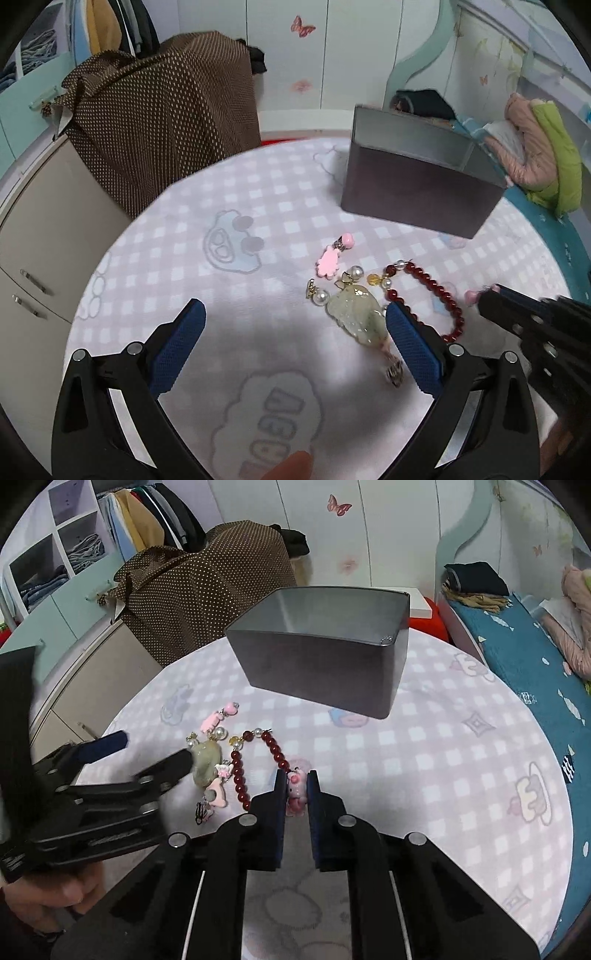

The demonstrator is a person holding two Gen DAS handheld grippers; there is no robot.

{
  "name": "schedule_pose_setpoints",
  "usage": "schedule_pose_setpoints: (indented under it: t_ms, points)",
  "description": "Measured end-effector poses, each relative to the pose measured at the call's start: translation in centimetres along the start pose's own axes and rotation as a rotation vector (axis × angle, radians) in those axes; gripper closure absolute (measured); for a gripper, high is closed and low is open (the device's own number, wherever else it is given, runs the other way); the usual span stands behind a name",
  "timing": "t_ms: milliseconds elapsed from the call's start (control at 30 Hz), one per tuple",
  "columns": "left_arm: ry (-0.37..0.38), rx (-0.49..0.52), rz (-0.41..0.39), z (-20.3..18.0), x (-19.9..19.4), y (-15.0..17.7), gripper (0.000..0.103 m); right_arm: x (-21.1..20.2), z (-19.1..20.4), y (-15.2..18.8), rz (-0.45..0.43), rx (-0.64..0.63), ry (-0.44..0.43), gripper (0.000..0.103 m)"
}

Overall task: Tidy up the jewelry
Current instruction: 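Grasp the pink pig charm with the right gripper, then grasp the jade pendant with the left gripper while the right gripper holds the pig charm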

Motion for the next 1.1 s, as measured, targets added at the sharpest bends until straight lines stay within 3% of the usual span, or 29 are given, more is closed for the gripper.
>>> schedule_pose_setpoints:
  t_ms: [200, 367, 467, 600, 700, 800, 933, 1033, 1100]
  points:
    - [0.036, -0.034, 0.041, -0.3, 2.2, 0.4, 0.008, -0.4, -0.2, 0.1, -0.006, 0.004, -0.006, 0.093]
    - [0.038, 0.002, 0.014, -0.6, 2.0, 0.4, 0.034, -0.7, -0.4, 0.0, -0.015, 0.017, -0.006, 0.093]
    - [0.059, 0.003, 0.009, -0.2, 2.1, 0.1, 0.045, -0.9, -0.5, -0.1, -0.021, 0.021, -0.006, 0.093]
    - [0.079, 0.004, 0.014, 0.2, 2.3, -0.4, 0.044, -1.1, -0.7, -0.1, -0.024, 0.022, -0.007, 0.093]
    - [0.069, 0.009, 0.009, 0.1, 2.4, -0.8, 0.025, -1.3, -0.9, -0.1, -0.027, 0.025, -0.004, 0.093]
    - [0.062, 0.023, 0.007, -0.3, 3.1, -1.1, 0.026, -1.4, -1.0, 0.0, -0.028, 0.026, -0.001, 0.093]
    - [0.093, 0.031, -0.007, -0.5, 2.7, -1.3, 0.064, -1.6, -1.3, 0.0, -0.027, 0.029, 0.004, 0.093]
    - [0.161, 0.009, -0.003, -0.1, 2.1, -1.1, 0.066, -1.7, -1.3, -0.1, -0.028, 0.029, 0.005, 0.093]
    - [0.207, -0.006, -0.034, 0.4, 0.8, -0.9, 0.076, -1.8, -1.2, -0.2, -0.030, 0.025, 0.004, 0.093]
Point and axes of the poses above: each gripper's, at about its wrist camera, not at the fingertips, and x roughly the way its jaws point, z to its left, y to its underside, the point moved 3 cm from there along x, roughly the way its jaws point, and after that the axes turned 3 degrees about -z, right-handed, at the moved point
